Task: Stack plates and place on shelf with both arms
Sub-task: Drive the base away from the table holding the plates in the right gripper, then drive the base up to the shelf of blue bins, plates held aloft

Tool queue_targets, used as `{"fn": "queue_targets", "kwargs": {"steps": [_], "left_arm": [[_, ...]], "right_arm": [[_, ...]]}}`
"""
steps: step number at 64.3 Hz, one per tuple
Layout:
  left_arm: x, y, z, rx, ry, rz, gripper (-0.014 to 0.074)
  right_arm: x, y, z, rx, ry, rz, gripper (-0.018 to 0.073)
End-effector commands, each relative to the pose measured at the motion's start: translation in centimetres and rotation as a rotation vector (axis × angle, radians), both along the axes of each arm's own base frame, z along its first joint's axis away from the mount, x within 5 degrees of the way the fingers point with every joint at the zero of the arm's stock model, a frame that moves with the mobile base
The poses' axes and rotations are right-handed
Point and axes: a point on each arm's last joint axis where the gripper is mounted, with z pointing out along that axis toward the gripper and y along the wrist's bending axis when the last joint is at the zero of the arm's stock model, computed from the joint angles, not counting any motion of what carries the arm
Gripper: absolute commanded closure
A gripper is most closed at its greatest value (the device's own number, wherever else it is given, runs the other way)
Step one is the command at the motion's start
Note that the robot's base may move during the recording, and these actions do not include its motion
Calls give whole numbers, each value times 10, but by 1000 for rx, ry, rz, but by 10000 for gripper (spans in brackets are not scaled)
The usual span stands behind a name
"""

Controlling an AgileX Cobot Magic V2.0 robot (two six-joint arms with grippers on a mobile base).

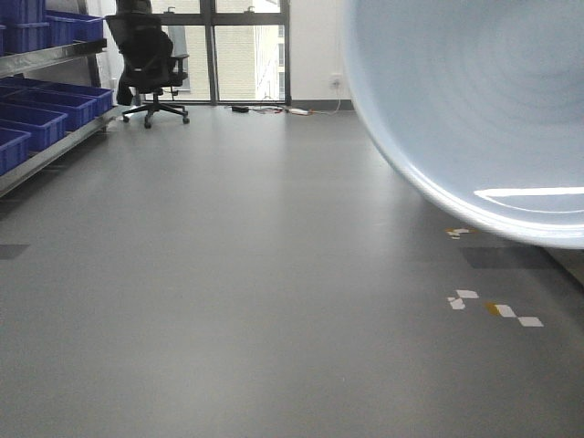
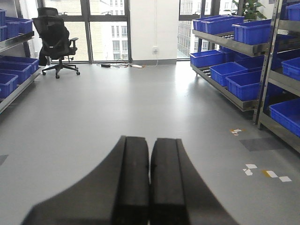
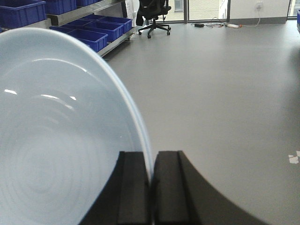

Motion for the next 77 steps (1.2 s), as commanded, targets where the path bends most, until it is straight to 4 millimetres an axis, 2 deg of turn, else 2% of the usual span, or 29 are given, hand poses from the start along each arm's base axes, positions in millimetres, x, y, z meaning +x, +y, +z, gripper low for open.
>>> {"fn": "queue_targets", "kwargs": {"steps": [1, 77], "left_arm": [[0, 2, 16, -22, -98, 22, 516], [0, 2, 16, -22, -98, 22, 516]], "right_arm": [[1, -3, 20, 38, -120, -33, 503], [1, -3, 20, 38, -119, -33, 503]]}}
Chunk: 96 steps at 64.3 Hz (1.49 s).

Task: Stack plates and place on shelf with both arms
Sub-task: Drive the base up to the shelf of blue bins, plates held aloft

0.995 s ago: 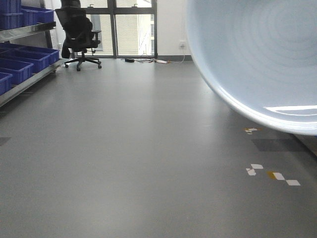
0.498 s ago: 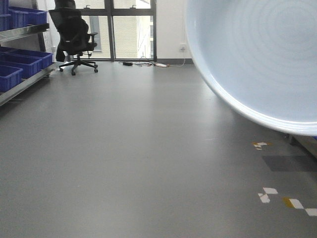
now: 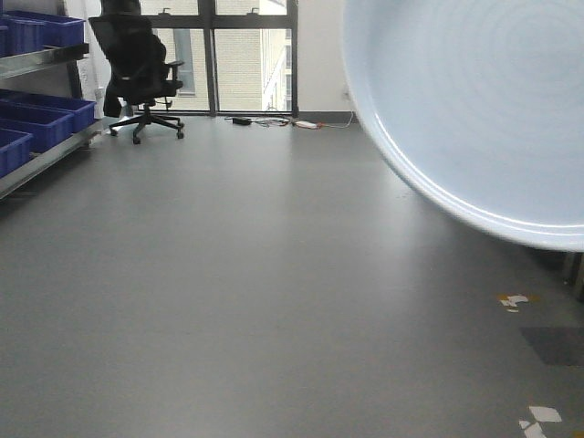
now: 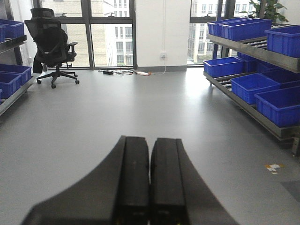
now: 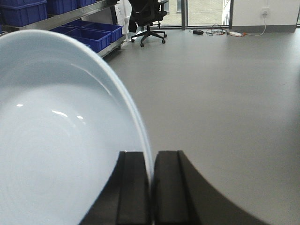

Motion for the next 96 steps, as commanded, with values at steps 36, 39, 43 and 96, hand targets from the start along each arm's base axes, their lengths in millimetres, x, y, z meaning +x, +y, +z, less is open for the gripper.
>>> {"fn": "queue_targets", "kwargs": {"steps": [36, 39, 43, 96], "left_arm": [[0, 2, 16, -22, -98, 22, 516], [0, 2, 16, -22, -98, 22, 516], [0, 2, 16, -22, -98, 22, 516], [2, 2, 15, -20, -90, 22, 516]], "right_arm": [[1, -3, 20, 38, -121, -34, 503], [1, -3, 20, 38, -121, -34, 503], [1, -3, 20, 38, -121, -34, 503], [1, -3, 20, 38, -120, -33, 503]]}}
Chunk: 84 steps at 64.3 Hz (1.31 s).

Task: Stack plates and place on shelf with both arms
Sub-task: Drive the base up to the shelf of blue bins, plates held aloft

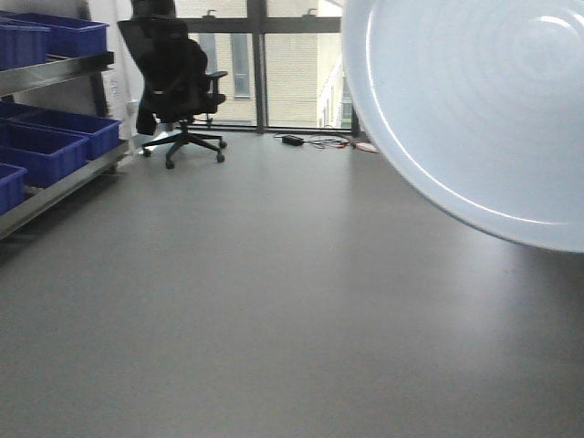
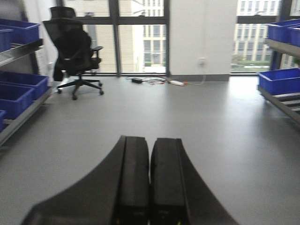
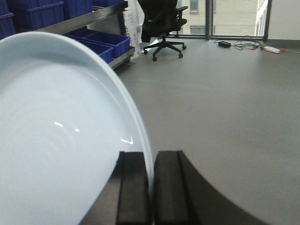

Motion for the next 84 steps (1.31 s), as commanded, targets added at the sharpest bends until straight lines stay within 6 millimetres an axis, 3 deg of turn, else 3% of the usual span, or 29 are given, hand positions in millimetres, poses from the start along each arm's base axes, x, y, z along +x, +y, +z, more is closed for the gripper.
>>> {"fn": "queue_targets", "kwargs": {"steps": [1, 84], "left_arm": [[1, 2, 17, -22, -98, 22, 516], [1, 2, 17, -22, -98, 22, 516]], "right_arm": [[1, -3, 20, 38, -121, -34, 503], [1, -3, 20, 38, -120, -33, 503]]}}
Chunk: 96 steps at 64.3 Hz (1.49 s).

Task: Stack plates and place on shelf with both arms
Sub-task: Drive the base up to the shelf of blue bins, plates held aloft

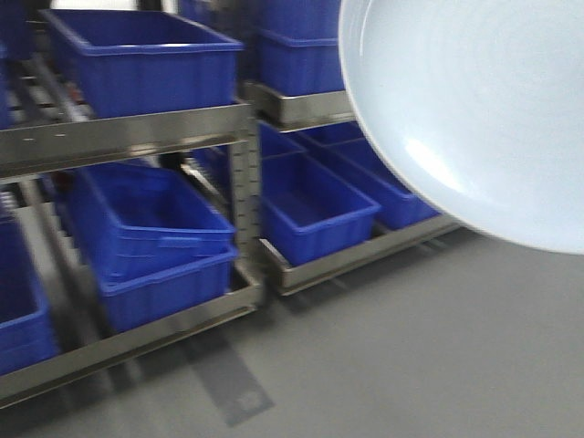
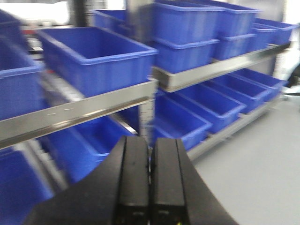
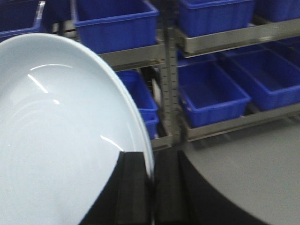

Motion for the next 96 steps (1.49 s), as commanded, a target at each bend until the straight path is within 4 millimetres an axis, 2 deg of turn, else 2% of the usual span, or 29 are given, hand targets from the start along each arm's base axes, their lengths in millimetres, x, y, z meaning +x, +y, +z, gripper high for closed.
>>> {"fn": "queue_targets", "kwargs": {"steps": [1, 96], "left_arm": [[1, 2, 17, -22, -98, 22, 516], [1, 2, 17, -22, -98, 22, 516]], "right_arm": [[1, -3, 20, 38, -120, -33, 503], [1, -3, 20, 38, -120, -33, 503]]}}
